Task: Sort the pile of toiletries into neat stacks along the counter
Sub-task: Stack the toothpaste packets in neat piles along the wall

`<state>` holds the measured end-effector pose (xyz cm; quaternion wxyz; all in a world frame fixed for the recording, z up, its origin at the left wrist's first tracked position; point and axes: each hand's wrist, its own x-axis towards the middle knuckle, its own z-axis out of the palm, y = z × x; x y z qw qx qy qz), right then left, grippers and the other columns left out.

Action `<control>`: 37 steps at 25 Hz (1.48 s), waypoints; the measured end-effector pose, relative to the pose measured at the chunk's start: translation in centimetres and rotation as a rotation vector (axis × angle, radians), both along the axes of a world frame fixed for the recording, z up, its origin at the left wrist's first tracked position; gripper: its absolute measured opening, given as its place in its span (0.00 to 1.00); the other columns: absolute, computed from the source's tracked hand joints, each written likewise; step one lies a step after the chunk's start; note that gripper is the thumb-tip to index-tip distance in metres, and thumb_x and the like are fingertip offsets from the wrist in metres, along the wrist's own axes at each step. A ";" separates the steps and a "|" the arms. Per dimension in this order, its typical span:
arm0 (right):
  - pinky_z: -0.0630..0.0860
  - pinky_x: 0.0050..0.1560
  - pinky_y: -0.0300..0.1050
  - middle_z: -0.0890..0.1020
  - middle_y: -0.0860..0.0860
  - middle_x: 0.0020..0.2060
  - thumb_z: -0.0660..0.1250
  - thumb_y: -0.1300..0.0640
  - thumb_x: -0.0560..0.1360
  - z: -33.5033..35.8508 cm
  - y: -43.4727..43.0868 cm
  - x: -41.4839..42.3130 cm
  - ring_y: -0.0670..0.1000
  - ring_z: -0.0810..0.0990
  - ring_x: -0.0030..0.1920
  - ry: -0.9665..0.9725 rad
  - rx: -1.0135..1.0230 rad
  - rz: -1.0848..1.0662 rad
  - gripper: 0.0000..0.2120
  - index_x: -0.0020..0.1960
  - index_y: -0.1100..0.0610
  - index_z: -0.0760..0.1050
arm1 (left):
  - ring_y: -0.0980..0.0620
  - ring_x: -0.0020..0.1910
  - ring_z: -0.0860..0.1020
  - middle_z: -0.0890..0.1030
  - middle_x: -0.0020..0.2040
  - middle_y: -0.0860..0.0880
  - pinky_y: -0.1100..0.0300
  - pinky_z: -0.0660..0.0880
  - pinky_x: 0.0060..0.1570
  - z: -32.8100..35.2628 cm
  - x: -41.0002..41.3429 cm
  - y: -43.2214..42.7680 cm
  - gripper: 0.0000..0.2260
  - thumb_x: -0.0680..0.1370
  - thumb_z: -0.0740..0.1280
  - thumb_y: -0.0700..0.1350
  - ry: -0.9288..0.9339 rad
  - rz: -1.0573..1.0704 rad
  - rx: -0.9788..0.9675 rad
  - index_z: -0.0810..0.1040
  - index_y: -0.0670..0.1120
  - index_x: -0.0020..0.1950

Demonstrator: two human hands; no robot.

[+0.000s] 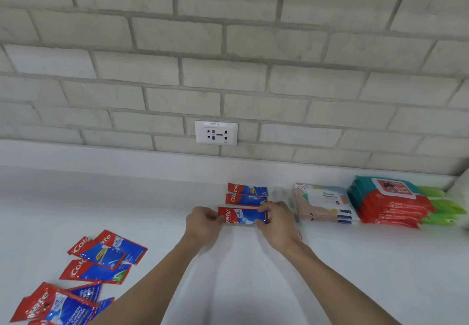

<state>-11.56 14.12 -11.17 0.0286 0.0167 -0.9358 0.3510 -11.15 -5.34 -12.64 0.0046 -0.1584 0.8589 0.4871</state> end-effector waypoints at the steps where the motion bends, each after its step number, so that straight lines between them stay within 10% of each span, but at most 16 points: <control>1: 0.66 0.48 0.28 0.74 0.55 0.56 0.71 0.63 0.73 -0.3 0.3 -0.5 0.52 0.77 0.53 0.001 0.046 0.024 0.12 0.56 0.58 0.77 | 0.52 0.40 0.79 0.84 0.43 0.47 0.63 0.74 0.44 -0.2 -0.5 0.5 0.07 0.75 0.71 0.45 0.008 0.002 -0.033 0.83 0.43 0.49; 12: 0.65 0.64 0.48 0.73 0.51 0.63 0.61 0.50 0.80 -1.6 0.5 -2.2 0.56 0.68 0.62 0.024 0.500 0.122 0.16 0.66 0.49 0.74 | 0.51 0.48 0.77 0.77 0.46 0.50 0.58 0.76 0.47 -2.8 -2.5 2.2 0.07 0.77 0.67 0.48 0.115 -0.061 -0.309 0.79 0.50 0.54; 37: 0.69 0.58 0.50 0.76 0.53 0.61 0.63 0.52 0.78 -3.0 0.9 -2.1 0.58 0.73 0.57 0.195 0.445 0.107 0.14 0.62 0.53 0.76 | 0.54 0.39 0.76 0.79 0.42 0.51 0.60 0.77 0.44 -3.5 -1.8 2.3 0.07 0.77 0.68 0.46 0.164 0.121 -0.058 0.78 0.49 0.54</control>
